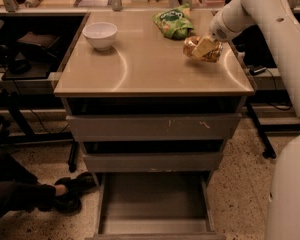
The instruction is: Pick orange can from bottom drawer and place on counter
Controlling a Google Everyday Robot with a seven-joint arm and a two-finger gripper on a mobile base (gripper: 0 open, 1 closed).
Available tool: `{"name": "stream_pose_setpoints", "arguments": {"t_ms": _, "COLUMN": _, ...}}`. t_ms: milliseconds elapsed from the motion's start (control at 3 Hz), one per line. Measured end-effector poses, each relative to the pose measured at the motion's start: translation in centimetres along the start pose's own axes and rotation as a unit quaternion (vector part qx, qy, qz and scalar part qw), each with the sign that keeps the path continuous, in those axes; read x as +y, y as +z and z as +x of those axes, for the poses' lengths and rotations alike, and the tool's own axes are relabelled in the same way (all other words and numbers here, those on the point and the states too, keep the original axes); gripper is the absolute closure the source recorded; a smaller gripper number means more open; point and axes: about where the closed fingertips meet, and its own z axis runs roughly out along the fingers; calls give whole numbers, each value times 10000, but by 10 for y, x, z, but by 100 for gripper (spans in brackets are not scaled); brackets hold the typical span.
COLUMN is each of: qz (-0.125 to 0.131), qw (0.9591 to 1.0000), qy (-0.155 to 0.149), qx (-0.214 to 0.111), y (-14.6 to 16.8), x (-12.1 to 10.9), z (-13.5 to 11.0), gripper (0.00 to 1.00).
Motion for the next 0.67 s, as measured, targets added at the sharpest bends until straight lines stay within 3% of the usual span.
{"name": "stream_pose_setpoints", "arguments": {"t_ms": 667, "qz": -1, "qw": 10000, "qy": 0, "qx": 0, "y": 0, "x": 0, "z": 0, "gripper": 16}}
